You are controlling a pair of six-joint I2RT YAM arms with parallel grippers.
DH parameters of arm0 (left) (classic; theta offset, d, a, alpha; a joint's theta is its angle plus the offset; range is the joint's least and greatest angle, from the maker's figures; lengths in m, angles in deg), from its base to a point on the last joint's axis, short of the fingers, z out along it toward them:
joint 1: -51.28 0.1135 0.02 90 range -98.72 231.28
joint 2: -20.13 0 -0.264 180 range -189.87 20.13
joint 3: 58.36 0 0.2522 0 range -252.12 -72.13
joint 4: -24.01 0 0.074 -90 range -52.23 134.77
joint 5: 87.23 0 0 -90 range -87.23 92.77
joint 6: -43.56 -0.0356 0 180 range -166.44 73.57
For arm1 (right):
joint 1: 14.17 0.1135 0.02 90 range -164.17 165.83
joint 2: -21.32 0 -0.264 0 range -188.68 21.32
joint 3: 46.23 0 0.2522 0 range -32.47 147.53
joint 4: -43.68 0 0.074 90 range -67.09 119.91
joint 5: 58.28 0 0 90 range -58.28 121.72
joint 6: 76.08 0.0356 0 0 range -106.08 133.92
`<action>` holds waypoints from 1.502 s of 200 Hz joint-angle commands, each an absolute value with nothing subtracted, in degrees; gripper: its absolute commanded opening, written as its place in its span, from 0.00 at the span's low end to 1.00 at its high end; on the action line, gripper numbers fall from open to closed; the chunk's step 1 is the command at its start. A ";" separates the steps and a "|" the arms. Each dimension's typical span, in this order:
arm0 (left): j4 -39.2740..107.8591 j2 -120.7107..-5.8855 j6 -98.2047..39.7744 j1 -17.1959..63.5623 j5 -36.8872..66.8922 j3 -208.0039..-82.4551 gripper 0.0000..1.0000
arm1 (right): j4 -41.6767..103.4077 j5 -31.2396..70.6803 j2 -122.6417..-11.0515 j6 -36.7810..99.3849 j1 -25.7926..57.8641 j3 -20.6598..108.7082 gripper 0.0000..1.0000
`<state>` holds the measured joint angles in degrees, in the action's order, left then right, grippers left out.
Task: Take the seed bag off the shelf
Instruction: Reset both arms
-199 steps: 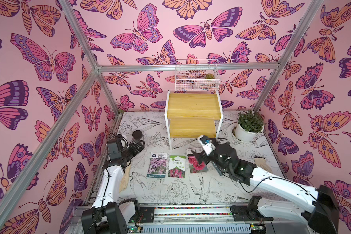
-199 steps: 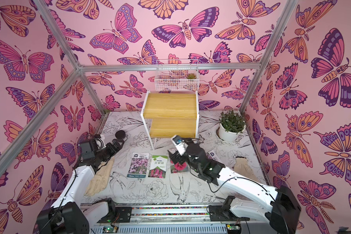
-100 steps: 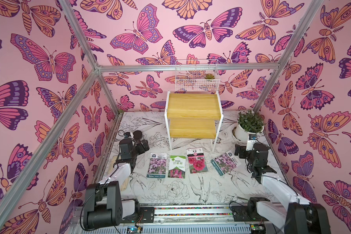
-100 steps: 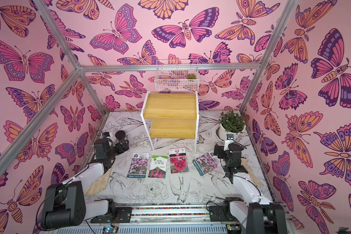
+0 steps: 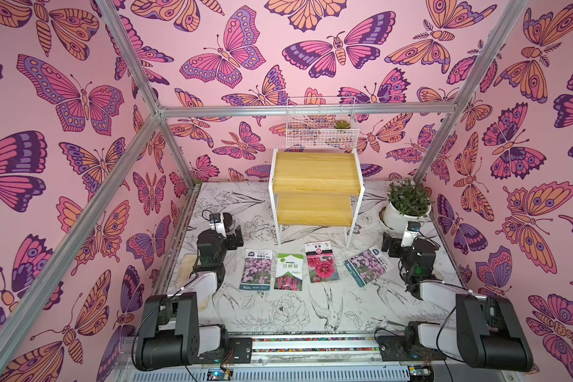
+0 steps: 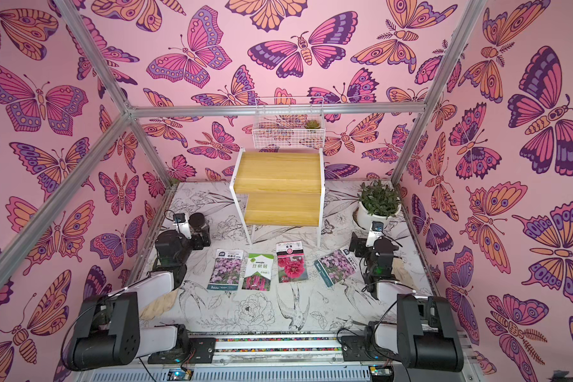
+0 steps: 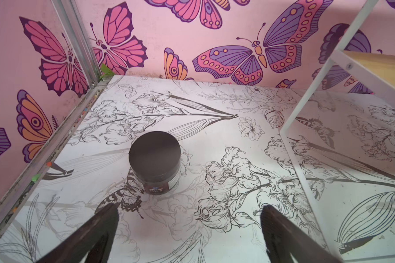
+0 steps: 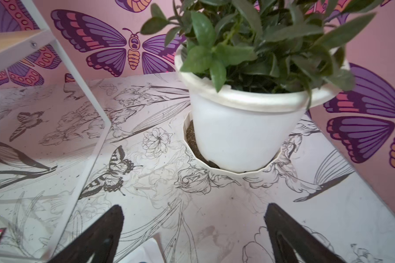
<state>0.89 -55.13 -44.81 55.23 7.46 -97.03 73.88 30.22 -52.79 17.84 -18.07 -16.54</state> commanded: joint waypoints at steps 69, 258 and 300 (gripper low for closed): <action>-4.09 -49.43 -46.29 55.54 12.34 -91.55 1.00 | 76.70 29.79 -65.14 17.21 -16.32 -9.46 0.99; -12.41 -67.91 -47.21 52.74 6.03 -93.74 1.00 | 76.77 29.86 -65.17 17.05 -16.01 -9.39 0.99; -12.91 -68.03 -47.12 52.78 5.54 -93.57 1.00 | 76.45 30.40 -65.16 17.16 -15.99 -9.35 0.99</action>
<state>-13.53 -67.74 -47.45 52.98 6.76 -93.18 77.46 29.54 -64.94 17.10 -16.32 -10.53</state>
